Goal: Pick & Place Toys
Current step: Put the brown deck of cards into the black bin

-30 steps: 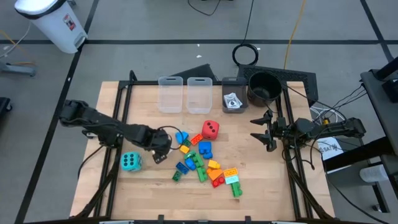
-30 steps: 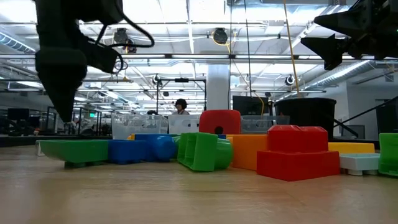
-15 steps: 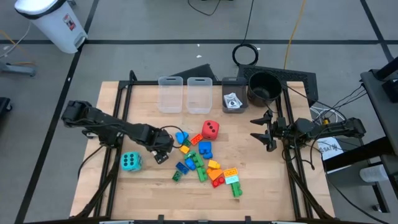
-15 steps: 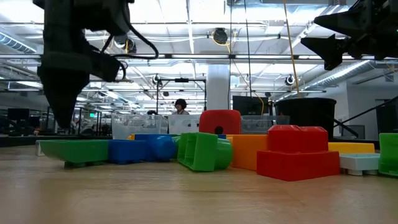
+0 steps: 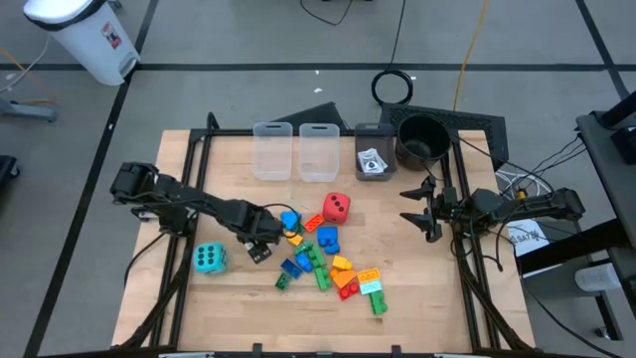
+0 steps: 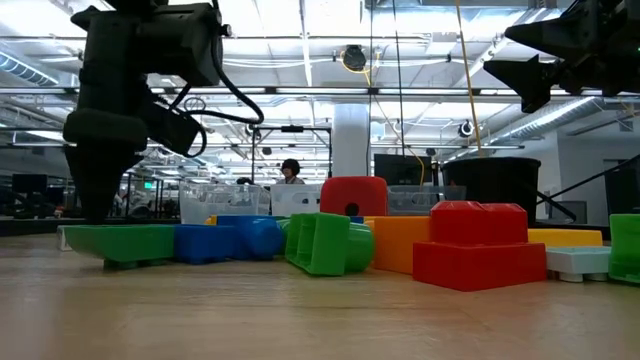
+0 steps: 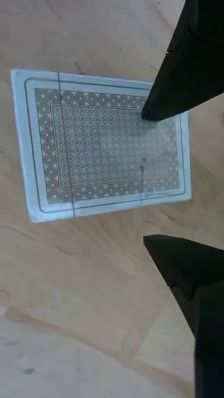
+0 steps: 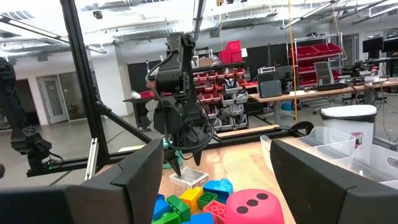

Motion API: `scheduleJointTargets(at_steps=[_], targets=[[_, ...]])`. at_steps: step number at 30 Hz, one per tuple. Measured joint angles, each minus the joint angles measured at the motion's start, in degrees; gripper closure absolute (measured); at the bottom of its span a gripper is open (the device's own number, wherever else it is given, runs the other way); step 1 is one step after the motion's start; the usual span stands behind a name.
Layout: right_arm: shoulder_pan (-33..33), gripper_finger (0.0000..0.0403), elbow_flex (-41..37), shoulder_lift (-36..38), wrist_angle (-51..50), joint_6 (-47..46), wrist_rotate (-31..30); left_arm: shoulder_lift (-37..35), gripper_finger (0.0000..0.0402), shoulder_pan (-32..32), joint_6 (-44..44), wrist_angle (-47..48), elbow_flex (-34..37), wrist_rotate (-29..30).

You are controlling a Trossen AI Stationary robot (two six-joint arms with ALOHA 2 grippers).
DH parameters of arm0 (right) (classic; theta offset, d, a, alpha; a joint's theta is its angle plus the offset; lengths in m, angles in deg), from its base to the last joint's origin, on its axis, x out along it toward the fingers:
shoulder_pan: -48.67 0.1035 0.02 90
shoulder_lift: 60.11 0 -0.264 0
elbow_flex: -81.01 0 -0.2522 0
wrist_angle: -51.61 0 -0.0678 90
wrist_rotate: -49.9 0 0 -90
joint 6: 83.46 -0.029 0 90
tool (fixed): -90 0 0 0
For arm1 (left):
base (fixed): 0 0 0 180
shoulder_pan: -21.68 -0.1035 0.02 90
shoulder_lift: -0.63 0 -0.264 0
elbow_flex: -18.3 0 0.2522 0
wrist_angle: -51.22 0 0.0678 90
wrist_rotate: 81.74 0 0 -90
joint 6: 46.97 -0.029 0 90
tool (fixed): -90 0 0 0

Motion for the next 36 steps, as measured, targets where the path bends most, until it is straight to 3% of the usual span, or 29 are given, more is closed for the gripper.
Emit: scheduleJointTargets(at_steps=[10,18,27,36], targets=[[0.0,0.0138,0.0,0.0,0.0,0.0,0.0,-6.94,0.0077,1.32,4.42,1.15,0.35,3.49],[0.0,0.0137,0.0,0.0,0.0,0.0,0.0,-6.31,0.0055,3.71,9.84,0.03,0.33,2.81],[0.0,0.0136,0.0,0.0,0.0,0.0,0.01,-6.38,0.0005,5.75,10.59,-0.02,0.28,7.53],[0.0,0.0135,0.0,0.0,0.0,0.0,0.02,-6.38,0.0013,7.67,11.64,-5.47,2.56,8.32]])
